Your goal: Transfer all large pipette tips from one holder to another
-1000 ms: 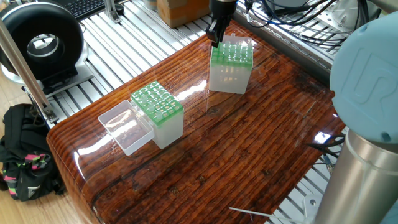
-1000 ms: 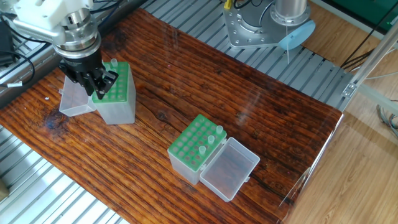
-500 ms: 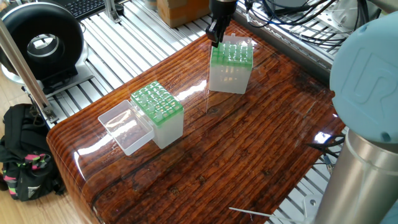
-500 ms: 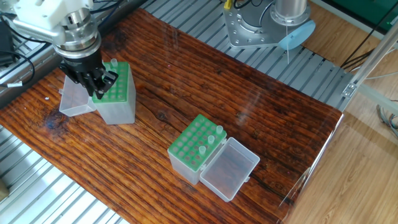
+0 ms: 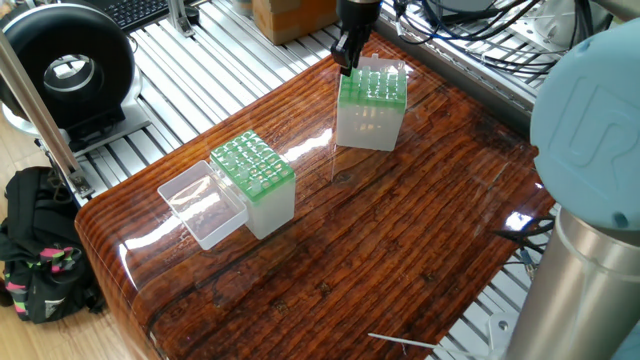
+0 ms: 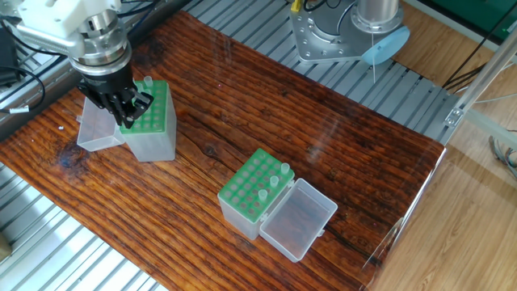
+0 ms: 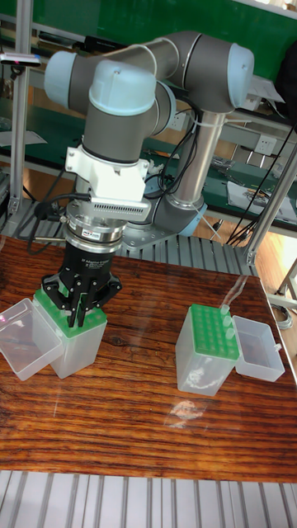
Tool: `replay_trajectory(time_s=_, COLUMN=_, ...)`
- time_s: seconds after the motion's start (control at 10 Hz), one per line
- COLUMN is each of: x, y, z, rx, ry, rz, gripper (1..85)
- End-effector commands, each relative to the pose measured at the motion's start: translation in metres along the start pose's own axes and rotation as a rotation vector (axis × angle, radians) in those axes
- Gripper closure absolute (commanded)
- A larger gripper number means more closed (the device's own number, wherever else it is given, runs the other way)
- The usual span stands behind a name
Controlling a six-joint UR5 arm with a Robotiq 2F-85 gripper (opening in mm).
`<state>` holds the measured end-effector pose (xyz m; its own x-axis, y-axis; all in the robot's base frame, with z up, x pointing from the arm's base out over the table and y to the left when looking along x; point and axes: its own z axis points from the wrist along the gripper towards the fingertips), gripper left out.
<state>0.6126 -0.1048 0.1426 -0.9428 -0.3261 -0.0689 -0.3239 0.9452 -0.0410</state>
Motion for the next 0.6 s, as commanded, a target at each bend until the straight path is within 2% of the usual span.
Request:
replay_trajectory(time_s=0.0, x=-0.001, y=0.001, z=-0.003, rx=-0.008, ry=-0.006, rz=0.013, gripper=76.3)
replay_trajectory(time_s=0.3, x=-0.002, y=0.003, z=-0.011, rx=-0.006, ry=0.000, rz=0.017, gripper=82.0)
replay_trajectory(time_s=0.5, x=-0.003, y=0.007, z=-0.024, rx=-0.008, ry=0.006, rz=0.017, gripper=84.0)
